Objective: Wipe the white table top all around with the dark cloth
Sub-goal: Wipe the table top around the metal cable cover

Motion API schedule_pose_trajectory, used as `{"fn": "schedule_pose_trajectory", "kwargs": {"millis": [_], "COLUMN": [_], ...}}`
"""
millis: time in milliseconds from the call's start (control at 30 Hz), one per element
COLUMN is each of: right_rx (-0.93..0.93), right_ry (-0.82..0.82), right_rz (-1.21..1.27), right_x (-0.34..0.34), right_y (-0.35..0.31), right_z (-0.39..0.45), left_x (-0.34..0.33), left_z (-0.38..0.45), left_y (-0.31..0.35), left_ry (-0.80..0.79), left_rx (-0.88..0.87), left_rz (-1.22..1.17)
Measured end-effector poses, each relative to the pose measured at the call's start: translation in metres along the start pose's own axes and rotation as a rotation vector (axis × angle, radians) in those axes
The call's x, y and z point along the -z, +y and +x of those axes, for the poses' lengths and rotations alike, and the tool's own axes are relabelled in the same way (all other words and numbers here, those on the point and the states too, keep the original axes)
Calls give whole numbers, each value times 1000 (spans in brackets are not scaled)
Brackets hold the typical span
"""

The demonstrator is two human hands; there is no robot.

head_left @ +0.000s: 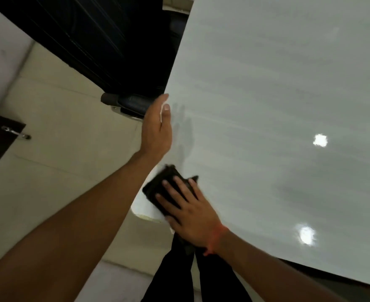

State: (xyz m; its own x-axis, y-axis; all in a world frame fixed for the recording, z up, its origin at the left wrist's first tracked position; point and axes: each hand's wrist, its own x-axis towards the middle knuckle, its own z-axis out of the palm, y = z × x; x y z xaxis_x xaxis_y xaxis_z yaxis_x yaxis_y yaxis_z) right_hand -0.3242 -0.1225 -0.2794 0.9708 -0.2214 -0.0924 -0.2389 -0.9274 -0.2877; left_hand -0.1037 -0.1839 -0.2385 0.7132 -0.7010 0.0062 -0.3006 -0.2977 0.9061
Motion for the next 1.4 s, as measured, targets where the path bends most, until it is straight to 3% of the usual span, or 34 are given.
{"fn": "schedule_pose_trajectory", "kwargs": {"millis": [100,200,333,400,500,600,667,767,900,1067,1133,1233,1333,1400], "right_rx": [-226,-592,-914,-891,-620,-333,-302,-486,-926,-1174,-1141,-942,-612,-387], "right_ry": [29,74,159,191,221,149,112,101,111,159,193,220,206,145], "right_rz": [-55,-38,-11,-20,-14,18,-10,-33,34,41,15,16,-1,-14], "right_x": [17,39,59,57,41,21,15,16,39,82,95,102,87,71], "right_y": [52,124,195,194,134,65,52,78,155,282,322,334,279,234], "right_z": [-72,-118,-61,0,53,22,-26,-104,-178,-117,-41,80,149,144], "left_x": [-39,-60,-68,-64,-61,-59,-63,-79,-95,-99,-102,-106,-106,-103], "left_z": [-24,-39,-49,-46,-41,-39,-43,-52,-53,-21,-3,20,44,58], "left_y": [10,8,9,12,22,31,34,37,41,32,28,29,35,38], "left_ry": [-145,-221,-230,-212,-182,-194,-214,-235,-286,-263,-242,-231,-192,-137], "left_rx": [-16,-17,-43,-51,-60,-99,-102,-85,-77,-55,-44,-51,-69,-65], "left_rz": [13,-20,-43,-46,-36,-10,-7,-26,-44,-50,-38,-1,44,34]}}
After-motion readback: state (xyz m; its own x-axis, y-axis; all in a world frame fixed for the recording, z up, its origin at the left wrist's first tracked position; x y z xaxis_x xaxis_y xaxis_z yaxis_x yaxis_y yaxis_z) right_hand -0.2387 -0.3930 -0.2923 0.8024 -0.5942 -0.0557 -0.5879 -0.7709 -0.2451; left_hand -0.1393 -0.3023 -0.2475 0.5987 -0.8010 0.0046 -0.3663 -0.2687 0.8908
